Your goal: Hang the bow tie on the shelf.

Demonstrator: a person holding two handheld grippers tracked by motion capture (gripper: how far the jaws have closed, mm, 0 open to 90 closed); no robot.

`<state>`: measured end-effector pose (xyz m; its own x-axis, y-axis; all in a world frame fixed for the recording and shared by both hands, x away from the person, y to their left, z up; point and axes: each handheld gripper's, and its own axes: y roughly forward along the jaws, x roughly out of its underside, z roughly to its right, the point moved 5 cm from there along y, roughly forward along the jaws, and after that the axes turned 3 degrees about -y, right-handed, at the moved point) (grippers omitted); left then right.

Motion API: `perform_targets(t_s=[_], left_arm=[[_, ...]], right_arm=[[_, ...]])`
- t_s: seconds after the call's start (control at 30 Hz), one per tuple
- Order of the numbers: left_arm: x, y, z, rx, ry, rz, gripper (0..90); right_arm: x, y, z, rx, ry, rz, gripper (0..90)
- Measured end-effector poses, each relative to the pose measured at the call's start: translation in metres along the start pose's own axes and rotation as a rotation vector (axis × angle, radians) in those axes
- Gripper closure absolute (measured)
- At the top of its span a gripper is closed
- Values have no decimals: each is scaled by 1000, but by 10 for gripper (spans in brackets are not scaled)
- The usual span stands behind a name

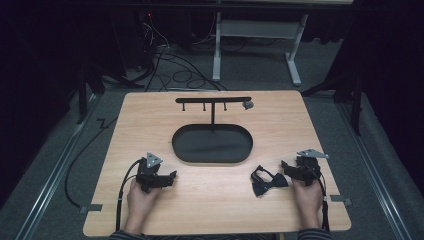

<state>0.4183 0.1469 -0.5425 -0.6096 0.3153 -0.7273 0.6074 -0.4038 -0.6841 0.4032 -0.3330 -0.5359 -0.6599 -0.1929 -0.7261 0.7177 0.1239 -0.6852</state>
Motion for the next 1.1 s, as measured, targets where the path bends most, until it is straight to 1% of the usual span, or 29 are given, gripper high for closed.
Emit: perform_targets(t_s=[0.9,1.03,1.1], left_arm=[[0,0,0,0,0,0,158],[0,0,0,0,0,0,158],[0,0,0,0,0,0,158]], right_arm=[[0,0,-2,-9,-1,-2,340],[0,-1,-1,-12,6,0,339],[0,0,-2,-8,0,-2,340]])
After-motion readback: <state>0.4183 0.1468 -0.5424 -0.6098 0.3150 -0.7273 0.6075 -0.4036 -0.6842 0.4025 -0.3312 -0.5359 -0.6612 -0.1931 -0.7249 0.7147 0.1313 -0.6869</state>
